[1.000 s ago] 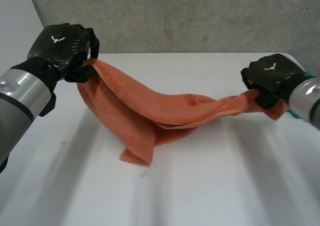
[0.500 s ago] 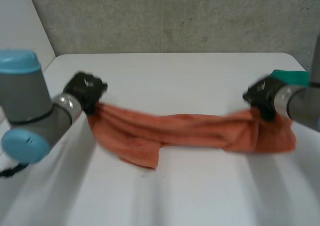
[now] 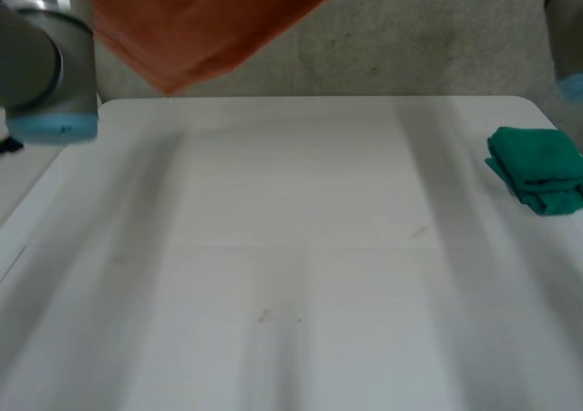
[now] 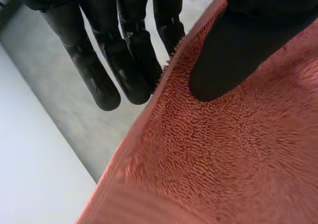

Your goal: Fold the laundry.

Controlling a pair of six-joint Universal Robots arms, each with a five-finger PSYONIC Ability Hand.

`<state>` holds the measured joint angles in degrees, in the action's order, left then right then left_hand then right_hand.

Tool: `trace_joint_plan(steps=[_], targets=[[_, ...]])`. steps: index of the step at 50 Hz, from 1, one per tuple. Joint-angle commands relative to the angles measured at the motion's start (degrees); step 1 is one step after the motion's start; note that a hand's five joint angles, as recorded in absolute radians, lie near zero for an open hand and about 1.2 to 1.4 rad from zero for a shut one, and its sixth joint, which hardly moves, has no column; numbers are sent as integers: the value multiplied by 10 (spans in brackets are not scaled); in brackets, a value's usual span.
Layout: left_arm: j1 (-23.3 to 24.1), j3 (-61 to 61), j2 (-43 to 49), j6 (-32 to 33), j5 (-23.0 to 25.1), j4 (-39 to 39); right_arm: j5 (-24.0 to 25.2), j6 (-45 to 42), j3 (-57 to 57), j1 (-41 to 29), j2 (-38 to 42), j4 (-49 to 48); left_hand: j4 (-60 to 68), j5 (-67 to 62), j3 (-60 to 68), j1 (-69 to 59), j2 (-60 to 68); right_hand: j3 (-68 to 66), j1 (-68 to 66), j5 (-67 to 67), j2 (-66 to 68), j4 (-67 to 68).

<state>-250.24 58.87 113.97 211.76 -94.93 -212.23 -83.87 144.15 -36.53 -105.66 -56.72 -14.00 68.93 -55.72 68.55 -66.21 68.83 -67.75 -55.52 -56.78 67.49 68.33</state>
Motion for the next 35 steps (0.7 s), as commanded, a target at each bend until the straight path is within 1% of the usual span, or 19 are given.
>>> trace_joint_plan(steps=[1,5,6,10,14,18,19,20,21,23,24,27,28,31,32,35], targets=[[2,151,1,3,20,4,58,-3,-123,1,28,74,111,-143,115,-138,112,-123,-245,-132,125,117],[10,195,47,3,22,9,75,-1,-169,0,65,108,111,-143,115,-138,112,-123,-245,-132,125,117],[17,205,73,4,22,14,76,0,-176,0,75,114,111,-143,115,-138,112,-123,-245,-132,125,117],[35,227,116,3,20,20,74,-4,-200,0,123,137,111,-143,115,-138,112,-123,-245,-132,125,117],[43,254,122,5,20,44,71,-13,-212,1,151,174,111,-143,115,-138,112,-123,-245,-132,125,117],[44,272,114,3,20,67,65,-19,-220,7,144,220,111,-143,115,-138,112,-123,-245,-132,125,117],[43,275,108,3,20,72,64,-13,-223,8,142,227,111,-143,115,-138,112,-47,-169,-56,49,41],[42,279,101,3,20,74,63,-9,-231,9,132,237,111,-143,115,-138,112,192,70,183,-190,-198],[42,283,92,2,20,77,64,-7,-239,9,125,240,111,-143,115,-138,112,306,184,297,-304,-312],[41,293,65,-2,21,80,64,-3,-259,8,105,244,111,-143,115,-138,112,450,328,440,-447,-456],[41,296,57,-3,21,80,67,4,-282,7,83,240,111,-143,115,-138,112,477,355,467,-475,-483],[40,311,28,-3,22,80,67,24,-317,7,53,230,111,-143,115,-138,112,513,390,503,-510,-518],[40,314,21,-4,21,80,67,45,-339,7,35,219,111,-143,115,-138,112,544,422,535,-542,-550],[40,324,-8,-5,21,80,67,83,-375,7,10,199,111,-143,115,-138,112,550,427,540,-547,-556],[40,327,-14,-5,21,80,67,112,-400,7,-8,184,111,-143,115,-138,112,550,427,540,-547,-556],[41,336,-34,-5,21,80,70,144,-432,10,-31,166,111,-143,115,-138,112,543,421,533,-540,-549]])
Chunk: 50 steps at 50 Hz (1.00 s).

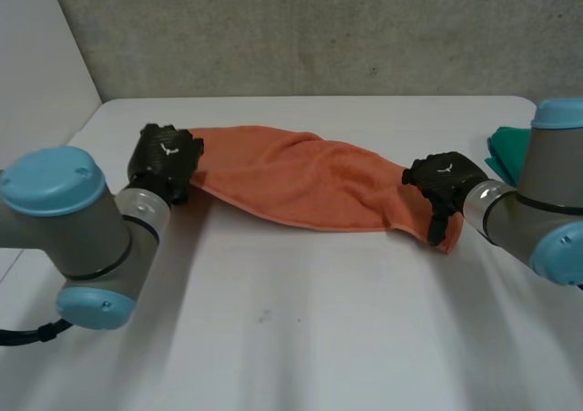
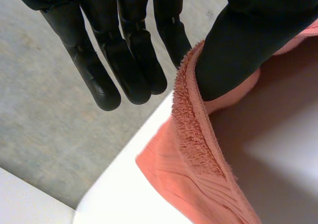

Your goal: Fold the laundry.

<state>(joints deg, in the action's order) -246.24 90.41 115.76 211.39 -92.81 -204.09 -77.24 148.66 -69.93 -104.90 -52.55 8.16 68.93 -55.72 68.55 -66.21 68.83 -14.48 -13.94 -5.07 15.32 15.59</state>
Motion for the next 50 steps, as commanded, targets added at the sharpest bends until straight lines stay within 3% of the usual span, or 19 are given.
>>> trace_joint_plan(steps=[1,14,27,35,37,40,47,50], targets=[[1,21,-55,-1,0,-2,5,114,-117,1,-85,-68,111,-143,114,-138,112,7,2,13,-15,-18],[1,22,-63,-2,0,-2,-4,136,-231,-2,-99,-211,111,-143,114,-138,112,-89,-94,-83,81,78],[-2,22,-59,-4,1,-3,-17,121,-196,-9,-14,-286,111,-143,114,-138,112,-134,-140,-128,126,123],[-3,22,-57,-6,1,-3,-35,55,-151,-8,33,-286,111,-143,114,-138,112,-332,-338,-327,324,321],[-3,23,-57,-6,0,-3,-39,55,-141,-8,34,-287,111,-143,114,-138,112,-500,-505,-494,491,489],[-3,22,-57,-6,0,-2,-39,55,-136,-7,25,-287,111,-143,114,-138,112,-655,-660,-649,646,644],[-4,23,-82,-3,0,11,-34,49,-129,-6,-87,-256,111,-143,114,-138,112,-655,-661,-649,647,644],[-13,21,-121,1,1,48,-20,33,-108,-1,-146,-165,111,-143,114,-138,112,-655,-661,-649,647,644]])
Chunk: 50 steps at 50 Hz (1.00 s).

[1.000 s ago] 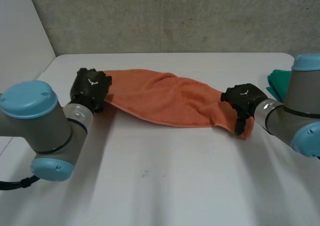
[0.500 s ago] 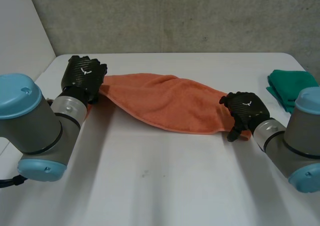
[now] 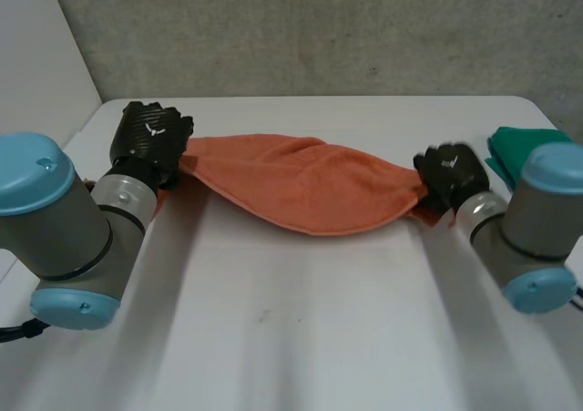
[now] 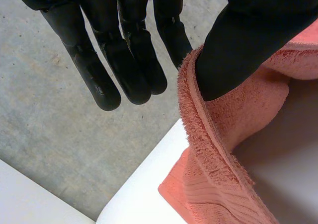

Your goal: Fold the laundry.

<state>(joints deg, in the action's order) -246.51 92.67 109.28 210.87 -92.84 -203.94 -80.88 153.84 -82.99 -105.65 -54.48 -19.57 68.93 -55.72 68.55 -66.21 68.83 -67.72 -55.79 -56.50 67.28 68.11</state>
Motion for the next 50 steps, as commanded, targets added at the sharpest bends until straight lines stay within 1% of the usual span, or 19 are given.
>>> trace_joint_plan(steps=[1,2,5,6,10,15,18,22,25,26,31,34,37,39,41,43,44,45,50], targets=[[-13,-3,-64,7,1,58,22,-27,35,8,-138,144,111,-143,114,-138,112,-123,-242,-135,127,119],[-17,-6,-73,7,2,71,34,-46,63,11,-155,211,111,-143,114,-138,112,-123,-242,-135,127,119],[-29,-16,-119,7,5,125,51,-74,106,22,-175,304,111,-143,114,-138,112,-123,-242,-135,127,119],[-32,-20,-131,7,7,137,56,-93,132,33,-186,355,111,-143,114,-138,112,-123,-242,-135,127,119],[-40,-43,-181,8,34,200,63,-143,191,55,-222,469,111,-143,114,-138,112,-123,-242,-135,127,119],[-55,-66,-207,10,89,280,65,-197,230,58,-239,553,111,-143,114,-138,112,-123,-242,-135,127,119],[-68,-71,-203,18,103,309,60,-217,232,57,-234,584,111,-143,114,-138,112,-123,-242,-135,127,119],[-85,-67,-163,38,107,333,57,-232,220,55,-205,612,111,-143,114,-138,112,-123,-242,-135,127,119],[-87,-72,-87,63,104,339,54,-234,223,51,-143,619,111,-143,114,-138,112,-123,-242,-135,127,119],[-86,-78,-50,76,102,339,53,-234,226,50,-129,619,111,-143,114,-138,112,-123,-242,-135,127,119],[-82,-126,52,103,83,336,43,-230,260,47,-49,612,111,-143,114,-138,112,-123,-242,-135,127,119],[-80,-180,109,104,64,333,21,-223,309,40,8,595,111,-143,114,-138,112,-123,-242,-135,127,119],[-82,-230,146,102,55,322,1,-206,365,25,50,548,111,-143,114,-138,112,-123,-242,-135,127,119],[-78,-289,173,99,50,292,-7,-191,395,16,64,516,111,-143,114,-138,112,-123,-242,-135,127,119],[-76,-319,182,98,50,266,-14,-166,446,10,79,454,111,-143,114,-138,112,-123,-242,-135,127,119],[-72,-366,190,97,48,203,-19,-152,479,9,85,408,111,-143,114,-138,112,-123,-242,-135,127,119],[-71,-378,190,95,48,177,-25,-138,507,7,85,361,111,-143,114,-138,112,-123,-242,-135,127,119],[-69,-399,188,85,45,122,-28,-130,519,6,83,337,111,-143,114,-138,112,-123,-242,-135,127,119],[-58,-428,152,40,19,-35,-36,-95,564,-8,61,184,111,-143,114,-138,112,-123,-242,-135,127,119]])
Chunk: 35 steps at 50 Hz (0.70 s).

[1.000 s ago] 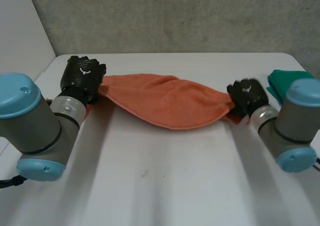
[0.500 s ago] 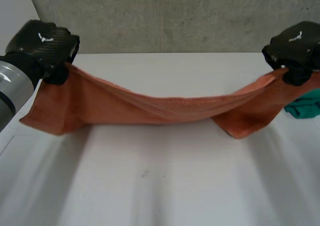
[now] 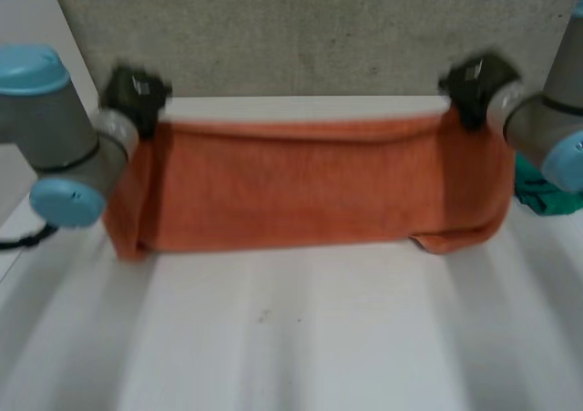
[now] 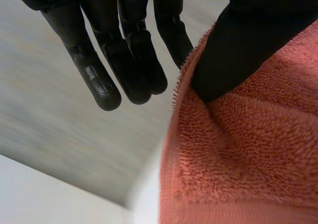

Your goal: Fold the laundry.

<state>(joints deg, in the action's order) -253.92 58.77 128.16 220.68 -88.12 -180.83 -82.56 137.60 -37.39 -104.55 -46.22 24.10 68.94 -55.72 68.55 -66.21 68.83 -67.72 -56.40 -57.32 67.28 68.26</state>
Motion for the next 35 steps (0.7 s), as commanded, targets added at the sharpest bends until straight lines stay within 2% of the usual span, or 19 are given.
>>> trace_joint_plan(steps=[1,3,6,12,20,25,28,35], targets=[[17,-90,-46,-65,-34,-286,-20,69,109,-21,-28,-279,111,-143,114,-138,112,-123,-236,-127,127,117],[18,-89,-76,-88,-46,-327,-23,71,108,-25,-48,-344,111,-143,114,-138,112,-123,-236,-127,127,117],[19,-82,-100,-105,-53,-335,-21,72,100,-29,-63,-387,111,-143,114,-138,112,-123,-236,-127,127,117],[16,2,-142,-117,-50,-334,-15,73,69,-35,-70,-383,111,-143,114,-138,112,-123,-236,-127,127,117],[3,150,-146,-116,-43,-340,-2,67,-79,-29,-84,-382,111,-143,114,-138,112,-123,-236,-127,127,117],[-3,229,-122,-114,-28,-340,42,62,-215,-29,-83,-385,111,-143,114,-138,112,-123,-236,-127,127,117],[-3,265,-67,-112,-11,-336,66,46,-270,-29,-65,-385,111,-143,114,-138,112,-123,-236,-127,127,117],[4,310,-12,-99,-4,-319,70,-20,-320,-29,-21,-361,111,-143,114,-138,112,-123,-236,-127,127,117]])
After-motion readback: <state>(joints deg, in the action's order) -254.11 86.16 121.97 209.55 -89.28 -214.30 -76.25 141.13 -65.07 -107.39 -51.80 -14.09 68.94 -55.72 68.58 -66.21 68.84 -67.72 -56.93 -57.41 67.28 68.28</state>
